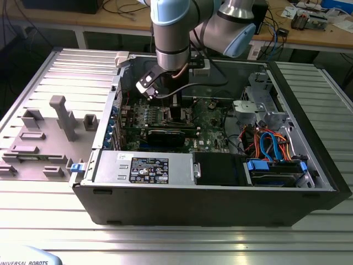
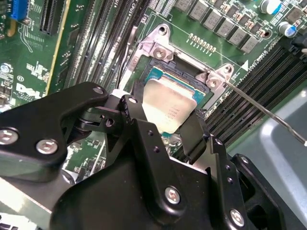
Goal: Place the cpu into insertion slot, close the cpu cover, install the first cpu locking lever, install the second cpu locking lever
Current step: 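Place the cpu into insertion slot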
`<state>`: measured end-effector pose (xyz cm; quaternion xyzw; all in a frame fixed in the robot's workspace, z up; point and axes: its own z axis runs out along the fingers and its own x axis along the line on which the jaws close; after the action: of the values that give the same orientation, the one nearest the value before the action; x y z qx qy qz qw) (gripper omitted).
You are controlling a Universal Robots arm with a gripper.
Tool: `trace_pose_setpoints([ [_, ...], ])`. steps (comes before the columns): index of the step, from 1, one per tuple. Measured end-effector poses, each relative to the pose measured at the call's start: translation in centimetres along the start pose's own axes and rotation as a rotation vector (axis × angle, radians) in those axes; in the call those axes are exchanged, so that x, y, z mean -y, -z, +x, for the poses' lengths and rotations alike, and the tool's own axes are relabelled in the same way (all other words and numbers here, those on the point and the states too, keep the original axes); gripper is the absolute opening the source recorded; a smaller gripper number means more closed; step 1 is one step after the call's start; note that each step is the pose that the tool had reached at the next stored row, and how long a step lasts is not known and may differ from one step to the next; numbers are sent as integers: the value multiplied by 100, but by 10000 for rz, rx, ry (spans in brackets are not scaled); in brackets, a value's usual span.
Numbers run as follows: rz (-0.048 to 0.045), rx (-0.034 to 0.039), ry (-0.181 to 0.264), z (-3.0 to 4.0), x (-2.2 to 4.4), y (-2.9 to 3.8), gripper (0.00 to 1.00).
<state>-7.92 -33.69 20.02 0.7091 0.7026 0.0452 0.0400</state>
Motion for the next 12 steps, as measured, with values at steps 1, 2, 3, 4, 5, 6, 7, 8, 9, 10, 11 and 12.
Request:
trace_pose_setpoints([
  [1,0,-9,66,1,1,-8,54],
  [2,2,-26,215,1,4,-19,54],
  [3,6,-37,350,0,6,-28,54],
  [4,8,-38,358,0,7,-36,54],
  [5,9,-38,360,0,7,-41,54],
  [6,6,-38,340,0,7,-45,54],
  [7,4,-36,307,1,6,-46,54],
  [8,3,-36,294,1,6,-46,54],
  [9,2,-37,289,1,6,-42,54],
  [10,-3,-42,284,2,4,-34,54],
  [11,-7,-45,275,3,3,-28,54],
  [12,1,-19,130,3,4,-24,54],
])
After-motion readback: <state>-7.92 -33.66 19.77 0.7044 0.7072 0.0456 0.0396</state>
